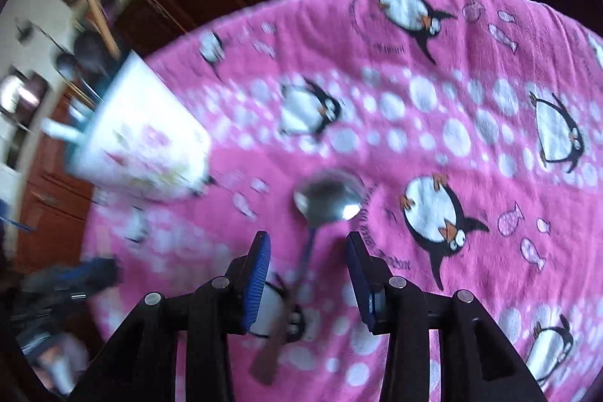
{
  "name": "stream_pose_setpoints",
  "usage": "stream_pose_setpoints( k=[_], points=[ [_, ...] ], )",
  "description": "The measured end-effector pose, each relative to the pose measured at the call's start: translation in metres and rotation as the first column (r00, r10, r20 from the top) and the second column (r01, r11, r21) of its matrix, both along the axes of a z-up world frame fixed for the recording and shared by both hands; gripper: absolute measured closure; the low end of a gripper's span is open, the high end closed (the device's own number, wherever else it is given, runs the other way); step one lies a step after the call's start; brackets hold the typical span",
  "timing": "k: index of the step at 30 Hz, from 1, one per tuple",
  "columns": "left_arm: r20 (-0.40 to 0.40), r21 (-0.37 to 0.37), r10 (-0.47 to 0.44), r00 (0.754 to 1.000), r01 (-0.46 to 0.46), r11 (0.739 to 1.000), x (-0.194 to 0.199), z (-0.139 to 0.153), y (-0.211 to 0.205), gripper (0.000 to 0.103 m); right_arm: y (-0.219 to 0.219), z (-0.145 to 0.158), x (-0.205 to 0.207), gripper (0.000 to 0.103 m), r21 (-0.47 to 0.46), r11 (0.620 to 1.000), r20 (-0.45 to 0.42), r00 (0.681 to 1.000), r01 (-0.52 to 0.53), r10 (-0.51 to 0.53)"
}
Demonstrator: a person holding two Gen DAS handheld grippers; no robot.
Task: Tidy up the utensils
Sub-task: 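Close the left gripper on the chopstick while the right gripper grasps the metal spoon, then carry the chopstick and spoon into the holder and open both grippers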
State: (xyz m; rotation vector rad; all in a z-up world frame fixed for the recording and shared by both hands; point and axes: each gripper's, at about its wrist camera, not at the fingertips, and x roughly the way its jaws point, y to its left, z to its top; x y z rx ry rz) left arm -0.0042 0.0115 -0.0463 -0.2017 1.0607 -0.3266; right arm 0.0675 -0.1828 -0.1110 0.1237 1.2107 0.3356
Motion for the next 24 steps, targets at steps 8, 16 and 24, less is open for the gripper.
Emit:
stream_pose_setpoints(
  k=[8, 16, 24],
  points=[
    [0.011, 0.004, 0.005, 1.0, -0.005, 1.0, 0.0, 0.003, 0.0, 0.099, -0.067, 0.006, -0.009, 0.072, 0.002, 0.984, 0.054, 0.982, 0.18, -0.18],
    [0.005, -0.002, -0.021, 1.0, 0.021, 1.0, 0.006, -0.001, -0.017, 0.099, -0.143, 0.019, -0.023, 0.072, 0.112, 0.945, 0.017, 0.95, 0.308, -0.312],
    [0.019, -0.029, -0.043, 0.999, 0.043, 0.999, 0.008, 0.01, -0.026, 0.099, -0.125, 0.004, -0.001, 0.071, 0.164, 0.978, -0.019, 0.991, 0.132, -0.131]
  ],
)
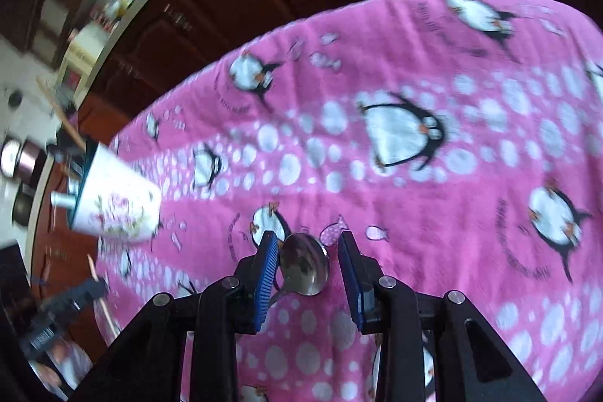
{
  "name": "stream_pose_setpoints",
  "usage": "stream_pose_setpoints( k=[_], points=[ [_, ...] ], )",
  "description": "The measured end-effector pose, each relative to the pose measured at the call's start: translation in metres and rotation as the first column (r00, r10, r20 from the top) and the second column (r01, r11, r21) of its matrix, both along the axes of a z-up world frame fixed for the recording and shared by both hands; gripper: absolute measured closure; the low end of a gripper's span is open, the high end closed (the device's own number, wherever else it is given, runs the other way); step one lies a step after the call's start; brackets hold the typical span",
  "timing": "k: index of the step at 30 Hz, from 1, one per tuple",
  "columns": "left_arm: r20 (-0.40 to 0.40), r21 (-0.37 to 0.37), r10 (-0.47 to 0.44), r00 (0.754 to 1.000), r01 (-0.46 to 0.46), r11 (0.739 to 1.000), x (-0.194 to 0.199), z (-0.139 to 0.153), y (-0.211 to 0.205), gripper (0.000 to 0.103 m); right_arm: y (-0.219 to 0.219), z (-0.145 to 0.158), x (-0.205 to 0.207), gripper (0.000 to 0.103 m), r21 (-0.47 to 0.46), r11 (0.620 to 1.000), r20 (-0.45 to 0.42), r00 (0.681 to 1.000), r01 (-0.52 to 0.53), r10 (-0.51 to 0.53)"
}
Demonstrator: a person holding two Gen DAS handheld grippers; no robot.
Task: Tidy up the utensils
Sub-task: 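Carry the chopstick and spoon into the holder and open both grippers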
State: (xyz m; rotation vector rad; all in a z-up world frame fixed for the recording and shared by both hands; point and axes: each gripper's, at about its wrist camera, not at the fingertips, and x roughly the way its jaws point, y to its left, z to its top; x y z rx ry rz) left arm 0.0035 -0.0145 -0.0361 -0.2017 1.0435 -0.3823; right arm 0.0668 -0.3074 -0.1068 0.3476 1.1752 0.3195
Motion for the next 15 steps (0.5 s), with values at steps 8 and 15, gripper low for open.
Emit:
stream_pose_setpoints(
  k=[8, 15],
  points=[
    [0.015, -0.067, 0.028, 0.999, -0.027, 0.997, -0.002, 0.014, 0.017, 0.099, 0.013, 0.029, -0.015, 0.101, -0.04, 0.996, 0.13, 0.988, -0.08, 0.084],
    [0.075, -0.133, 0.054, 0.996, -0.043, 0.99, -0.013, 0.05, 0.041, 0.099, 0.041, 0.085, -0.026, 0.101, -0.069, 0.99, 0.258, 0.956, -0.126, 0.139]
  ],
)
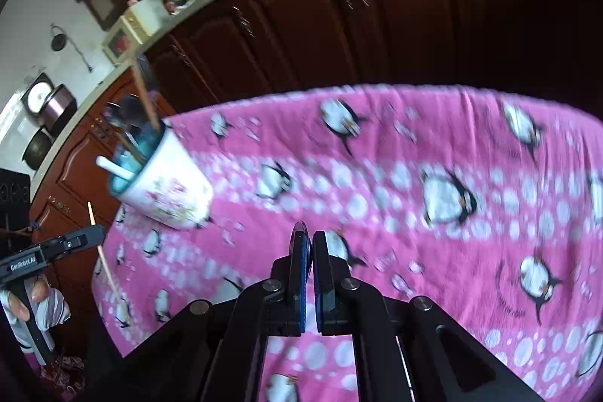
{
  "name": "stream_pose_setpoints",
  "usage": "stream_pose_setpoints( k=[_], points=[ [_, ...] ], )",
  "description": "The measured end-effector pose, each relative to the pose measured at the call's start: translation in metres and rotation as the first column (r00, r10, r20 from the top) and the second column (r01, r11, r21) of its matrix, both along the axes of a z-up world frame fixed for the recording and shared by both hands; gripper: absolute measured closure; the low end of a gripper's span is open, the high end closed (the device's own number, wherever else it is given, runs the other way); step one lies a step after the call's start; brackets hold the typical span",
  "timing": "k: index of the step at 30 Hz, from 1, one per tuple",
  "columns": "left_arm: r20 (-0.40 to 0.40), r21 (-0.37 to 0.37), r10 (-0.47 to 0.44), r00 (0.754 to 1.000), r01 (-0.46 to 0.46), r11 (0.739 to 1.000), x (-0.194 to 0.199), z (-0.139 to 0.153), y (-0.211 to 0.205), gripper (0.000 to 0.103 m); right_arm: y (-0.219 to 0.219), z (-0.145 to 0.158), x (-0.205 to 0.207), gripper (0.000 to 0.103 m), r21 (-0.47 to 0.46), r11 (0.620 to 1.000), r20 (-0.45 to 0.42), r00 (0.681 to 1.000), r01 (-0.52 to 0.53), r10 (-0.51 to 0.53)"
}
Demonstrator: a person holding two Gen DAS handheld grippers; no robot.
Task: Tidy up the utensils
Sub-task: 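Carry the chopstick and spoon into the holder and open both grippers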
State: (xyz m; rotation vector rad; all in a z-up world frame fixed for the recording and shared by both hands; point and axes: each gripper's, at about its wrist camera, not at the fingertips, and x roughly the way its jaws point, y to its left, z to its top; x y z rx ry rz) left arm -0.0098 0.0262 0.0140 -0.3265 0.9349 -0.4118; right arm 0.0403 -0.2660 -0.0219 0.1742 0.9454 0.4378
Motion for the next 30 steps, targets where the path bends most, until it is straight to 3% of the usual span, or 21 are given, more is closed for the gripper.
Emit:
stream_pose_setpoints(
  k=[9, 18, 22, 30],
  points=[
    [0.124, -0.058, 0.066, 0.99, -0.059, 0.997, -0.004, 0.081, 0.05, 0.099, 0.037, 0.086, 0.011, 0.101, 0.05, 0.997, 0.173, 0.984, -0.053, 0.044],
    [0.286, 0.008, 0.17, 0.943, -0.18, 0.984, 0.023, 0.146, 0.093, 0.099, 0.109, 0.139, 0.037, 0.101, -0.033, 0.997, 0.31, 0.948, -0.065, 0.072],
    [0.323, 0.087, 0.19, 0.927, -0.229, 0.969, 0.037, 0.144, 0.1, 0.099, 0.142, 0.14, 0.046, 0.101, -0.112, 0.991, 0.344, 0.933, -0.069, 0.104],
    [0.319, 0.184, 0.178, 0.931, -0.245, 0.952, 0.056, 0.105, 0.089, 0.099, 0.187, 0.114, 0.051, 0.101, -0.275, 0.958, 0.365, 0.913, -0.079, 0.18]
  ],
)
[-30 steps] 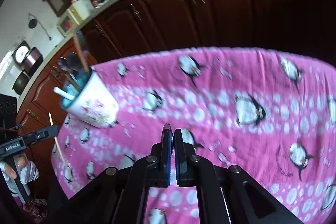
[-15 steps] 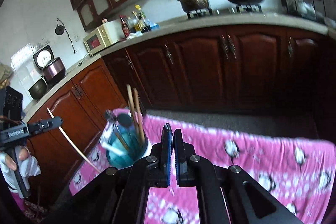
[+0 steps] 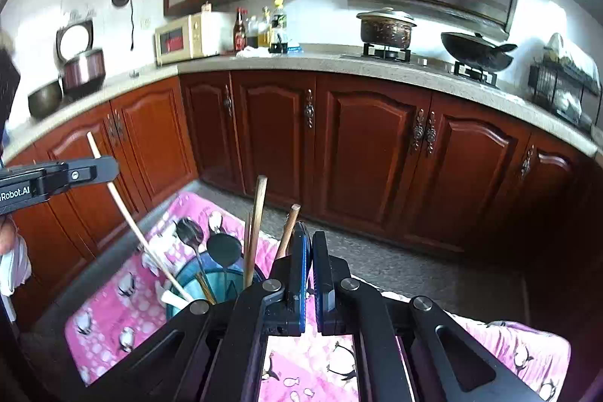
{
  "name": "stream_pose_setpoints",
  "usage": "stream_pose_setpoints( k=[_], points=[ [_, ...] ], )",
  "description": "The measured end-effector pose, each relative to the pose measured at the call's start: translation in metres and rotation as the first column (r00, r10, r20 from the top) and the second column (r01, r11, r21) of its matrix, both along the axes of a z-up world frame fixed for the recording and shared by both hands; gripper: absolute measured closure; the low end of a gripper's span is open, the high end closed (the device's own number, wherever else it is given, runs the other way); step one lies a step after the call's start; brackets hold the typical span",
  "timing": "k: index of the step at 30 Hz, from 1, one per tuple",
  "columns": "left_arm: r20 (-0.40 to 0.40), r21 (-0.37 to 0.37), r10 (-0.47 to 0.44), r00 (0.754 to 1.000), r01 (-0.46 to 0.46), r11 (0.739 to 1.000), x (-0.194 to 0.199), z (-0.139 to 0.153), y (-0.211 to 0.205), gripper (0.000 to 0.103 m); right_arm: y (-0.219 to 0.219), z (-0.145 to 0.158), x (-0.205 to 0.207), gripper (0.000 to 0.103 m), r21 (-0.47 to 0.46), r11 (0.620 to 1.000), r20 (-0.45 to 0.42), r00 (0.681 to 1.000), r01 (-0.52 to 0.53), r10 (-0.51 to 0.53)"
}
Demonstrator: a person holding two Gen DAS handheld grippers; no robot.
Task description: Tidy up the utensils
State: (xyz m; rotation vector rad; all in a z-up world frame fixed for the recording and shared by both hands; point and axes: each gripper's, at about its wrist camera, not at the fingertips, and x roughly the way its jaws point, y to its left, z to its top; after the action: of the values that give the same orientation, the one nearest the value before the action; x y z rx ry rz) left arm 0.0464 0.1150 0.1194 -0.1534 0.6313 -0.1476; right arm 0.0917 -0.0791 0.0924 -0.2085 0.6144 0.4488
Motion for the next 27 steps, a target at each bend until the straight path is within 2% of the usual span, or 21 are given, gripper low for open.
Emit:
stream_pose_setpoints(
  k=[7, 19, 22, 26, 27],
  points=[
    [-0.041, 0.016, -0.01, 0.999, 0.011, 1.0, 0.013, -0.025, -0.014, 0.099, 0.017, -0.026, 0.001, 0.101, -0.065, 0.998, -0.005, 1.0, -0.017, 0.017],
    [-0.102, -0.005, -0.014, 0.995, 0.014, 1.0, 0.025, -0.052, -0.022, 0.099, 0.037, -0.064, -0.002, 0.1, -0.068, 0.995, -0.096, 0.993, -0.074, 0.067],
    [-0.113, -0.01, -0.005, 0.994, 0.004, 1.0, 0.025, -0.055, -0.023, 0.099, 0.034, -0.068, -0.001, 0.099, -0.027, 0.996, -0.143, 0.986, -0.085, 0.08],
    [-0.119, -0.017, 0.009, 0.993, -0.011, 1.0, 0.024, -0.056, -0.023, 0.099, 0.022, -0.074, 0.002, 0.098, 0.101, 0.99, -0.229, 0.966, -0.102, 0.123],
    [-0.118, -0.014, 0.01, 0.993, -0.012, 1.0, 0.023, -0.056, -0.024, 0.097, 0.018, -0.075, 0.001, 0.094, 0.128, 0.987, -0.24, 0.962, -0.099, 0.128]
  ],
)
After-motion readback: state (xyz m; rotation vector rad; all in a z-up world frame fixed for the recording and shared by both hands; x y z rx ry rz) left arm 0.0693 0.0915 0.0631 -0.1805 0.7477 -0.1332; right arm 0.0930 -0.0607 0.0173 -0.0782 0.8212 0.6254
